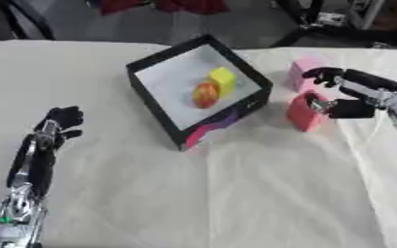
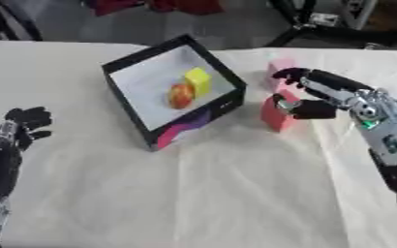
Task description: Pick up objects on the table and place them in the box.
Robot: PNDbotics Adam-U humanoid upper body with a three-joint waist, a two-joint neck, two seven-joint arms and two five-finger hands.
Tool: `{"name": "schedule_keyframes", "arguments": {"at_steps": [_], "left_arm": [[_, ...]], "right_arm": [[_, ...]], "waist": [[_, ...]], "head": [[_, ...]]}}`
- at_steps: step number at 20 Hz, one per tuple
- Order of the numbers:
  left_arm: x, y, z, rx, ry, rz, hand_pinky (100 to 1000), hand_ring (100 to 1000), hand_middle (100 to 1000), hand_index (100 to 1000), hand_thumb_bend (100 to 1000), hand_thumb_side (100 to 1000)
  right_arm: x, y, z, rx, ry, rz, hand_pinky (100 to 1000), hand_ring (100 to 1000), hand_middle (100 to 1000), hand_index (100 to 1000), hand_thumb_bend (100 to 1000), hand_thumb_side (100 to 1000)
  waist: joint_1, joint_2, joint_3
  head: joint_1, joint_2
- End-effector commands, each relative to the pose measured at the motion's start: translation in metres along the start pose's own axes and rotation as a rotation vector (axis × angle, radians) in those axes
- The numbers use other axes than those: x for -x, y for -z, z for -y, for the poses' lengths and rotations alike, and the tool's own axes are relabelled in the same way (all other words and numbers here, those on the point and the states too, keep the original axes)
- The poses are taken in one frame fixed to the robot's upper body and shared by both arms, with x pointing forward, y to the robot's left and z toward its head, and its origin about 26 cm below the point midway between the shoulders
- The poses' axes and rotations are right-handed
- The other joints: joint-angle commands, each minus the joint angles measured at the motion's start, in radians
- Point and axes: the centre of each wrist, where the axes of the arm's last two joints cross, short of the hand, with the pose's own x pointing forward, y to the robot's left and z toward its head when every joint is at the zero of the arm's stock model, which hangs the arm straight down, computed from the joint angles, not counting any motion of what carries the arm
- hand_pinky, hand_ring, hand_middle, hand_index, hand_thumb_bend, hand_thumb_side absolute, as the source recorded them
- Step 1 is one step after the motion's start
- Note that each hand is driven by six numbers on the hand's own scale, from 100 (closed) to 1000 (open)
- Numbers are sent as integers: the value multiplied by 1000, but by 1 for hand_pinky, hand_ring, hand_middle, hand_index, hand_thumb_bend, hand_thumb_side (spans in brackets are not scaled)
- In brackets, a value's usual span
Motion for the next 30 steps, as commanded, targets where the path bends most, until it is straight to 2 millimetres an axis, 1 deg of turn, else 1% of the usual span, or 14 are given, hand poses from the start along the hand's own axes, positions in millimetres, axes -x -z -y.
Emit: {"name": "schedule_keyframes", "arguments": {"at_steps": [1, 3, 7, 11, 15, 21, 22, 23, 24, 25, 26, 28, 29, 30], "left_arm": [[-5, 2, -5, 0, 18, 21, 787, 803, 735, 818, 139, 1000], [-5, 2, -5, 0, 18, 21, 787, 803, 735, 818, 139, 1000], [-5, 2, -5, 1, 17, 21, 787, 802, 735, 818, 138, 1000], [-5, 2, -5, 1, 17, 21, 787, 802, 735, 818, 137, 1000], [-5, 2, -5, 2, 16, 21, 787, 801, 735, 818, 136, 1000], [-6, 2, -5, 2, 15, 22, 787, 800, 735, 818, 136, 1000], [-6, 2, -5, 2, 15, 21, 787, 799, 734, 819, 136, 1000], [-6, 2, -4, 2, 15, 21, 787, 799, 734, 819, 136, 1000], [-6, 2, -4, 2, 15, 22, 787, 799, 734, 819, 135, 1000], [-6, 2, -4, 2, 14, 22, 787, 799, 734, 819, 135, 1000], [-6, 2, -5, 1, 14, 22, 787, 799, 734, 819, 135, 1000], [-6, 2, -5, 1, 14, 21, 787, 798, 734, 819, 136, 1000], [-6, 2, -5, 1, 14, 21, 787, 798, 734, 819, 135, 1000], [-6, 2, -4, 1, 14, 21, 787, 798, 734, 819, 135, 1000]], "right_arm": [[1, 0, 9, -8, -60, -24, 909, 953, 989, 1000, 101, 813], [0, 1, 8, -16, -87, -37, 928, 974, 997, 1000, 135, 806], [-2, 4, 6, -27, -139, -60, 942, 989, 1000, 1000, 166, 807], [-3, 8, 1, -40, -183, -82, 947, 994, 1000, 1000, 177, 806], [-3, 12, -2, -46, -226, -103, 962, 1000, 1000, 1000, 221, 792], [2, 16, -9, -40, -276, -156, 963, 1000, 1000, 1000, 236, 788], [3, 16, -10, -39, -278, -167, 959, 1000, 1000, 1000, 216, 770], [5, 17, -12, -37, -280, -180, 955, 1000, 1000, 1000, 234, 786], [6, 17, -13, -34, -280, -193, 952, 1000, 1000, 1000, 237, 783], [8, 17, -14, -30, -280, -205, 945, 999, 1000, 1000, 204, 759], [9, 17, -15, -24, -280, -218, 937, 990, 1000, 1000, 237, 762], [11, 17, -16, -9, -282, -241, 910, 956, 1000, 1000, 225, 698], [12, 17, -16, -2, -284, -252, 907, 952, 1000, 1000, 223, 691], [12, 16, -17, 7, -286, -260, 882, 897, 995, 1000, 203, 618]], "waist": [[-7, -4, 1], [-7, -4, 1], [-6, -3, 2], [-6, -3, 2], [-6, -3, 2], [-5, -3, 2], [-5, -3, 2], [-5, -2, 2], [-5, -2, 2], [-4, -2, 2], [-4, -2, 2], [-4, -3, 2], [-4, -3, 1], [-3, -3, 1]], "head": [[-4, -2], [-4, -2], [-6, -2], [-6, -2], [-7, -2], [-8, -2], [-8, -2], [-9, -2], [-9, -2], [-8, -2], [-8, -2], [-9, -2], [-9, -2], [-9, -2]]}}
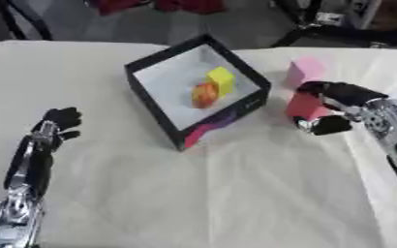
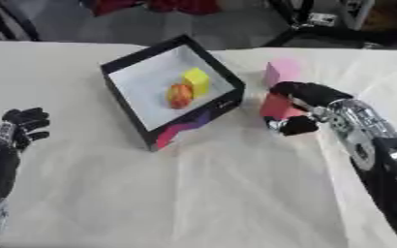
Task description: Pick up objects on the table and place them in the box.
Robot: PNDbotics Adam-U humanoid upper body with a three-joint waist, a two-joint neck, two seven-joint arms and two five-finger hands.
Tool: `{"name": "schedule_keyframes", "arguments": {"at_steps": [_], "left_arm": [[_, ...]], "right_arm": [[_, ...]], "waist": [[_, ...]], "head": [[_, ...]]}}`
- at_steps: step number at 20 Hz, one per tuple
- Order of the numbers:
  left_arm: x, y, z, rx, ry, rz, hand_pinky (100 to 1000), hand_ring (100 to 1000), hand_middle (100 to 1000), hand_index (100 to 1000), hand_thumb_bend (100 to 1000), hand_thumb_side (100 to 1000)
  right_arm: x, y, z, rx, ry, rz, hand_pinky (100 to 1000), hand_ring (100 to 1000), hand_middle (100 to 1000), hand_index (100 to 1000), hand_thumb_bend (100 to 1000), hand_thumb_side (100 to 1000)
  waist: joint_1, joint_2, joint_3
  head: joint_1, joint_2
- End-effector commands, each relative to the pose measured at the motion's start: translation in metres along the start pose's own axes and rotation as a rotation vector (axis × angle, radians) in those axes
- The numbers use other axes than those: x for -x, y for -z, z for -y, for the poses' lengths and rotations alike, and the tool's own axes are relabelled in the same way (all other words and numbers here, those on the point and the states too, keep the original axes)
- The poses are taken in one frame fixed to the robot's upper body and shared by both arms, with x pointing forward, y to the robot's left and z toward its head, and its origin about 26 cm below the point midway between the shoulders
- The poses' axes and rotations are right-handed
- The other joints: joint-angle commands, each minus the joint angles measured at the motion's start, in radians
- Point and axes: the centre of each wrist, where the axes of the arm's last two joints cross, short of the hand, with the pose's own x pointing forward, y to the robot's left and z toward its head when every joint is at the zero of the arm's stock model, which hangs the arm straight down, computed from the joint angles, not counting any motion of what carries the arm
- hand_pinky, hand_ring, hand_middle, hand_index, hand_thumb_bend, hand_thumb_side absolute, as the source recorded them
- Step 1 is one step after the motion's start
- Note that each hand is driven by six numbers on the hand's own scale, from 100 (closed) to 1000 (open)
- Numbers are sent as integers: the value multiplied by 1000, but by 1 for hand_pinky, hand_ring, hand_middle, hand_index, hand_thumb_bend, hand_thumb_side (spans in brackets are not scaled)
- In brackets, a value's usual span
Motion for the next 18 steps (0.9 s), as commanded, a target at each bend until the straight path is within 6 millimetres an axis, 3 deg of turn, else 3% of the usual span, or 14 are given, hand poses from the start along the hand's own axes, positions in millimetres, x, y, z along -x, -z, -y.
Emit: {"name": "schedule_keyframes", "arguments": {"at_steps": [1, 2, 3, 4, 5, 6, 8, 13, 18], "left_arm": [[-6, 2, -5, -1, 14, 21, 787, 798, 734, 819, 135, 1000], [-6, 2, -5, -1, 14, 21, 787, 798, 734, 819, 135, 1000], [-6, 2, -5, -1, 13, 21, 787, 797, 734, 819, 135, 1000], [-6, 2, -5, -1, 13, 20, 787, 797, 734, 819, 134, 1000], [-5, 2, -5, -1, 13, 20, 787, 797, 734, 819, 134, 1000], [-5, 2, -5, -1, 13, 20, 787, 797, 734, 819, 134, 1000], [-5, 2, -5, -2, 14, 20, 787, 796, 734, 819, 134, 1000], [-5, 2, -5, -2, 14, 18, 787, 795, 734, 819, 133, 1000], [-5, 2, -5, -1, 15, 18, 787, 795, 734, 819, 133, 1000]], "right_arm": [[9, -2, 5, 33, -18, -52, 872, 879, 993, 1000, 195, 594], [9, -3, 5, 46, -17, -60, 832, 807, 979, 1000, 169, 478], [10, -3, 6, 64, -14, -69, 815, 775, 971, 1000, 155, 430], [10, -3, 6, 84, -9, -77, 771, 675, 946, 1000, 120, 304], [10, -4, 7, 108, -3, -84, 764, 657, 941, 1000, 115, 283], [10, -4, 9, 135, 5, -92, 717, 573, 909, 997, 100, 172], [10, -6, 12, 205, 21, -102, 667, 504, 870, 983, 100, 100], [1, -12, 33, 371, 44, -70, 628, 460, 837, 963, 100, 100], [-16, -23, 66, 511, 34, 24, 618, 451, 820, 957, 100, 100]], "waist": [[-3, -3, -1], [-3, -3, -1], [-3, -4, -1], [-3, -4, -1], [-3, -4, -1], [-3, -4, -2], [-3, -4, -2], [-3, -5, -3], [-4, -8, -2]], "head": [[-1, -2], [-1, -2], [-1, -2], [-1, -2], [-1, -2], [-1, -2], [-1, -2], [-2, -2], [-6, -2]]}}
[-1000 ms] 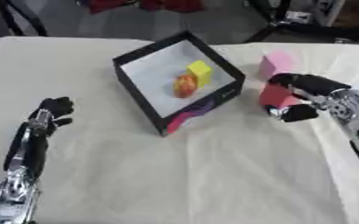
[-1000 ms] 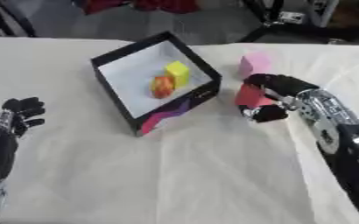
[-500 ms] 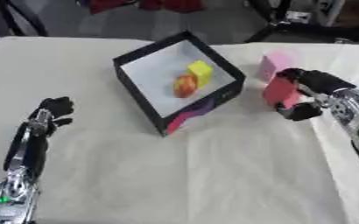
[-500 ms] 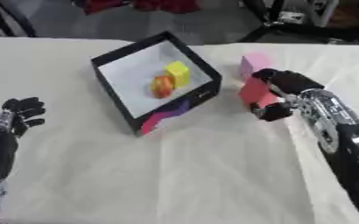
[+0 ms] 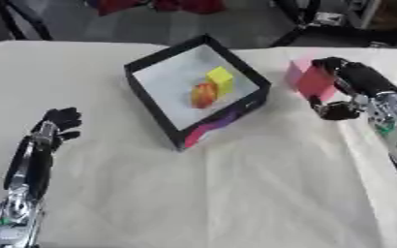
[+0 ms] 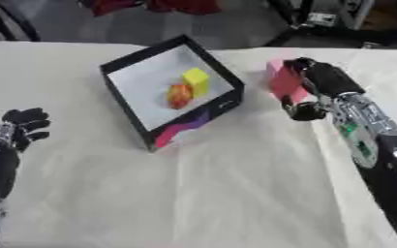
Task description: Pick up objects on the table and place them in the box.
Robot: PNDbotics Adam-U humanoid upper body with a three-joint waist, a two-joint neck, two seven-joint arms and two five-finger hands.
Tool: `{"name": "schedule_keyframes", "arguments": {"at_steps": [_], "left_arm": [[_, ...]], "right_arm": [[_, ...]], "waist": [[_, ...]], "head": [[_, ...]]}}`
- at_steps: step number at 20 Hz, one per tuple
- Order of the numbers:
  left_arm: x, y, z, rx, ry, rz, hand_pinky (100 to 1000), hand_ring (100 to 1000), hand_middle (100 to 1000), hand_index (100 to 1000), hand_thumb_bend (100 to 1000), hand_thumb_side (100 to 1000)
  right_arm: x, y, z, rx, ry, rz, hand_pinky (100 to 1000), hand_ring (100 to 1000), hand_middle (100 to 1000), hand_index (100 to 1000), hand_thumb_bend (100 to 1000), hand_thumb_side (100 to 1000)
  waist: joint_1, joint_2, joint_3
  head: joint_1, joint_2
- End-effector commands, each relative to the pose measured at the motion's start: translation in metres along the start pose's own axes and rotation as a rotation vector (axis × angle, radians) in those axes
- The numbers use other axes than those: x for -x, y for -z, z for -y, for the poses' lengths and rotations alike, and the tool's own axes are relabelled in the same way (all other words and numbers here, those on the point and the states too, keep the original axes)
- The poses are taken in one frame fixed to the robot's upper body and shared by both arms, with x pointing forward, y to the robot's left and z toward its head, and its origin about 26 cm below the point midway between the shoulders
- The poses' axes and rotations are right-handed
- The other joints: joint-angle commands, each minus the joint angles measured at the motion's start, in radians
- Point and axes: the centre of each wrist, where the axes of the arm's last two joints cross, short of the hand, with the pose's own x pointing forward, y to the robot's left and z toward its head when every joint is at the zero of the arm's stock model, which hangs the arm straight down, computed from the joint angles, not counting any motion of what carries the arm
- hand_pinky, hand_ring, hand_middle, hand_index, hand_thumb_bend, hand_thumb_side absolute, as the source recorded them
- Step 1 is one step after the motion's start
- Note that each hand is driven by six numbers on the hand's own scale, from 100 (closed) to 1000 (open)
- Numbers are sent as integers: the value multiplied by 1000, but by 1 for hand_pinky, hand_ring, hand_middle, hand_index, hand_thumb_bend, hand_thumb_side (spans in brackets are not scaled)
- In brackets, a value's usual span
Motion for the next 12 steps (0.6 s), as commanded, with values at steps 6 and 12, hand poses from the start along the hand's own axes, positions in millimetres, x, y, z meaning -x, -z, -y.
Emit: {"name": "schedule_keyframes", "arguments": {"at_steps": [6, 12], "left_arm": [[-5, 2, -4, 3, 15, 17, 787, 794, 734, 818, 133, 1000], [-6, 3, -1, 17, 7, 23, 787, 794, 735, 818, 133, 1000]], "right_arm": [[-33, 9, 76, 203, -16, 183, 621, 451, 817, 957, 100, 100], [-71, 39, 102, 172, -11, 376, 646, 465, 833, 967, 100, 100]], "waist": [[-5, -12, 5], [3, -13, 20]], "head": [[-11, -2], [-29, -2]]}}
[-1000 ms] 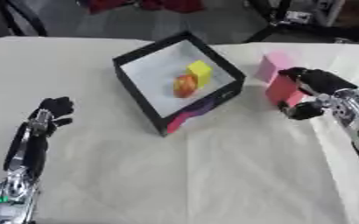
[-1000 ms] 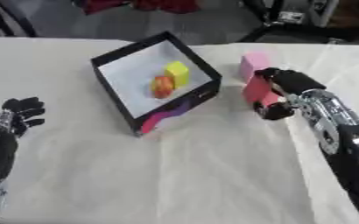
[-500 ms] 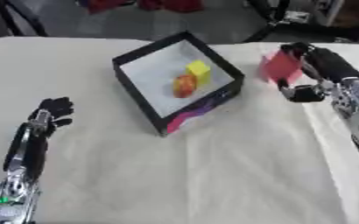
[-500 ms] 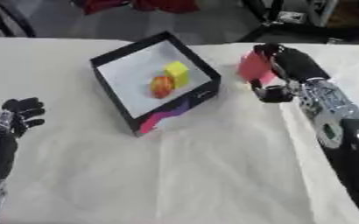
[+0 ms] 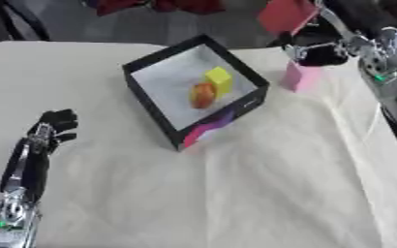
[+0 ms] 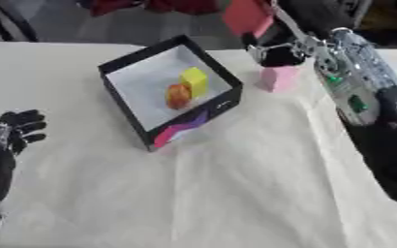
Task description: Pick up objects on the table and place them in the box.
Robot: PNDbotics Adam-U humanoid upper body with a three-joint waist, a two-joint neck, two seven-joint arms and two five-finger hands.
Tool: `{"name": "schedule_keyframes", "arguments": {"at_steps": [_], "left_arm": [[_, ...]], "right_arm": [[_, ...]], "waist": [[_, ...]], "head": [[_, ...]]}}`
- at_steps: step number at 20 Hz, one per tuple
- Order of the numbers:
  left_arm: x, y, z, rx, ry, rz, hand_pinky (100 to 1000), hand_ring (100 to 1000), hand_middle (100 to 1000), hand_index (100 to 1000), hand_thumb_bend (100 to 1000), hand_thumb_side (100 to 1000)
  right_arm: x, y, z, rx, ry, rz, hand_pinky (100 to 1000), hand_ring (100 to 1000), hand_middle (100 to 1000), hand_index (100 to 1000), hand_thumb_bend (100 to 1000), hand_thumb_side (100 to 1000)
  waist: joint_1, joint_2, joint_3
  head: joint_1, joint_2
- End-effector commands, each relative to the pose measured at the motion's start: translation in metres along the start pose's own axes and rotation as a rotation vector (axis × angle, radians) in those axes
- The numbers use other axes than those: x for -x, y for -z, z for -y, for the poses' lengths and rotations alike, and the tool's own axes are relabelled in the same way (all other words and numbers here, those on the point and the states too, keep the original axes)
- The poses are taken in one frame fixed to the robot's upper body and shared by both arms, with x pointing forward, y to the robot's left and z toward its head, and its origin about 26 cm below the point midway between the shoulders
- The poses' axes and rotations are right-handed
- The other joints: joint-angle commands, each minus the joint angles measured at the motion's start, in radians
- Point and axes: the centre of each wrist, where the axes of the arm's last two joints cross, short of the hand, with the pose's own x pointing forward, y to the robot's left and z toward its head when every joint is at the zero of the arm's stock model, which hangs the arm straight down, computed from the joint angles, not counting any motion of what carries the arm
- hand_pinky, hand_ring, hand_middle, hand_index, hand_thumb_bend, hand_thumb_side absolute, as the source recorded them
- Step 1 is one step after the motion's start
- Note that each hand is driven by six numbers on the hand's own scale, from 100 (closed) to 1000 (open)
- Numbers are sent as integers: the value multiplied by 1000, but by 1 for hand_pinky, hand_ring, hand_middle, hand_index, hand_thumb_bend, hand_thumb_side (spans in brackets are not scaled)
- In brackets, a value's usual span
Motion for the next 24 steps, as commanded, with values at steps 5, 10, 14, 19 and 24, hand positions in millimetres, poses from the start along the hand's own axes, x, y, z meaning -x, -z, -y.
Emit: {"name": "schedule_keyframes", "arguments": {"at_steps": [5, 10, 14, 19, 24], "left_arm": [[-11, 8, 5, 34, -7, 48, 787, 793, 734, 817, 134, 1000], [-16, 14, 10, 51, -22, 71, 787, 792, 733, 817, 136, 1000], [-17, 16, 14, 67, -35, 78, 787, 792, 733, 816, 137, 1000], [-18, 16, 16, 75, -34, 80, 787, 791, 732, 816, 138, 1000], [-17, 16, 16, 76, -32, 78, 786, 791, 732, 816, 138, 1000]], "right_arm": [[-15, 52, -12, -114, 22, 167, 658, 471, 836, 970, 100, 100], [-12, 73, -46, -192, 84, 169, 674, 488, 837, 969, 100, 100], [-9, 77, -68, -228, 135, 177, 692, 539, 853, 977, 100, 157], [-8, 76, -82, -250, 168, 185, 772, 759, 907, 989, 100, 563], [-7, 73, -87, -281, 187, 193, 829, 860, 942, 993, 100, 815]], "waist": [[12, -4, 35], [14, 6, 66], [12, 9, 76], [10, 11, 78], [10, 11, 73]], "head": [[-43, -2], [-68, -2], [-71, -2], [-65, -2], [-61, -2]]}}
